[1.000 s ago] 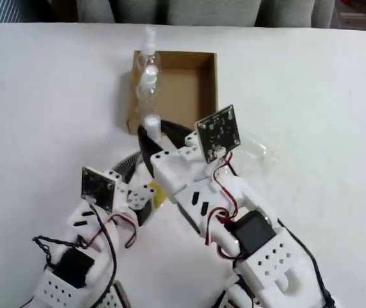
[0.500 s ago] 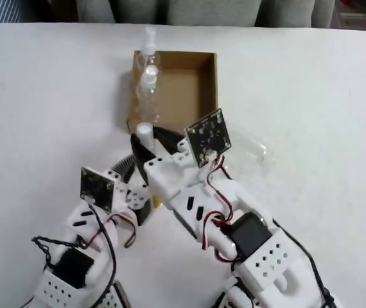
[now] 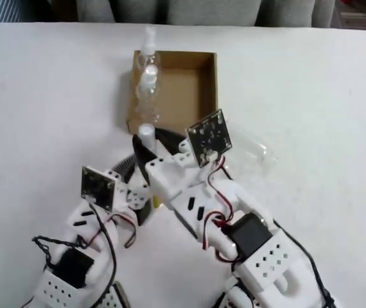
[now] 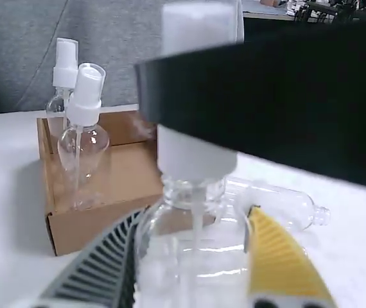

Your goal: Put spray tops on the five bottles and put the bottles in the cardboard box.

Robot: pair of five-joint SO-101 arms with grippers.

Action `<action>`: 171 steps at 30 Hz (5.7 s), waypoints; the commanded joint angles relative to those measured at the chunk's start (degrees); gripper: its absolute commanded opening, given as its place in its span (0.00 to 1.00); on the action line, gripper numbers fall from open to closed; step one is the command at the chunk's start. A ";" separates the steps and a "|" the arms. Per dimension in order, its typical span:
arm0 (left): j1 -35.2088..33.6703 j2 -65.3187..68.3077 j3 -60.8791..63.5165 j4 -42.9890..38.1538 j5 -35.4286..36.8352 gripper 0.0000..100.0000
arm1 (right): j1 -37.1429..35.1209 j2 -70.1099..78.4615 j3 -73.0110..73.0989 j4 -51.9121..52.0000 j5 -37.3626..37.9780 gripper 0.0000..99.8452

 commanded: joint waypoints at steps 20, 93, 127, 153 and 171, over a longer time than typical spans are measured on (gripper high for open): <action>-1.01 -0.75 -0.53 -2.29 -0.79 0.02 | -0.04 -0.13 -0.53 2.42 0.00 0.19; -1.10 -0.57 3.16 -2.11 -4.75 0.02 | 21.23 -7.43 30.15 -7.52 6.07 0.02; -10.42 15.87 -29.10 -25.05 -4.40 0.02 | 20.88 -7.43 30.68 -7.87 6.51 0.02; -12.00 68.79 -26.11 -62.59 -4.40 0.02 | 21.05 -7.43 30.68 -7.87 6.51 0.02; -12.09 96.66 -27.69 -92.75 -4.75 0.02 | 20.88 -7.43 30.68 -7.87 6.51 0.02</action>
